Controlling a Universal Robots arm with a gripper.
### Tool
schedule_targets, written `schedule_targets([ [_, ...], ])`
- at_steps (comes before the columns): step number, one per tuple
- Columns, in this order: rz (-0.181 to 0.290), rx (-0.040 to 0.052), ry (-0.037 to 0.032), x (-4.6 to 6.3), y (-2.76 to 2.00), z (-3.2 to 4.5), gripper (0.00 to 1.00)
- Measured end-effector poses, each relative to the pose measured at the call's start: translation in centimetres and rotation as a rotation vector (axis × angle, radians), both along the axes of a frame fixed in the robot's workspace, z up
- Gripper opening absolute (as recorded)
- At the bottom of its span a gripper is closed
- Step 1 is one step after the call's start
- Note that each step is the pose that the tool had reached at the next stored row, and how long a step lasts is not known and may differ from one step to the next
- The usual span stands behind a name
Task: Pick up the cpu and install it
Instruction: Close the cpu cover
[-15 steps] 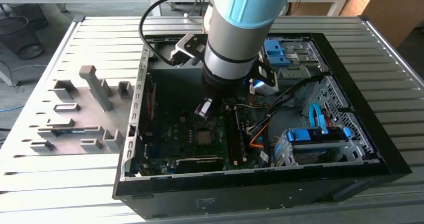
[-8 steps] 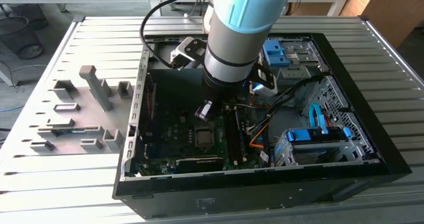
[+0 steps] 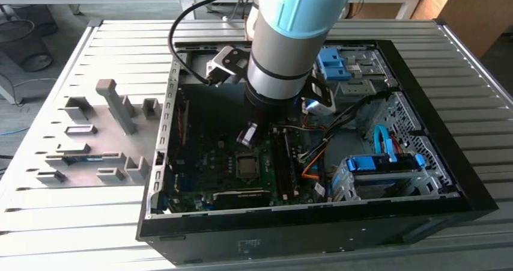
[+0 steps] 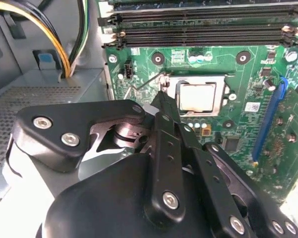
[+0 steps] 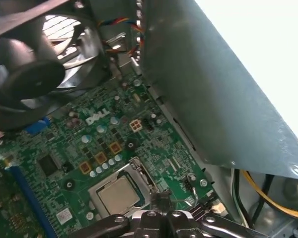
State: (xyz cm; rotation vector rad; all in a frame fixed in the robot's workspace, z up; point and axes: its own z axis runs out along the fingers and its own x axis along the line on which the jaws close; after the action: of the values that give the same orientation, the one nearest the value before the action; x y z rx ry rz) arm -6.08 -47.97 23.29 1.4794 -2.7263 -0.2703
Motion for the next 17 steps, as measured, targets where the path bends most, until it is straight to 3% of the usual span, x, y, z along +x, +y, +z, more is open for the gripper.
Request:
schedule_targets([
  [1,0.012,-0.0046,0.0000,0.0,0.00,0.01,0.10],
  [2,0.019,-0.0181,0.0002,0.0,0.00,0.01,0.10],
  [5,0.028,-0.0694,0.0008,0.0,0.00,0.00,0.10],
  [10,0.034,-0.0712,0.0069,0.4,-0.01,0.29,0.10],
  [15,0.035,-0.0709,0.0069,0.4,0.00,2.36,0.10],
  [17,0.035,-0.0709,0.0072,0.5,0.00,2.83,0.10],
])
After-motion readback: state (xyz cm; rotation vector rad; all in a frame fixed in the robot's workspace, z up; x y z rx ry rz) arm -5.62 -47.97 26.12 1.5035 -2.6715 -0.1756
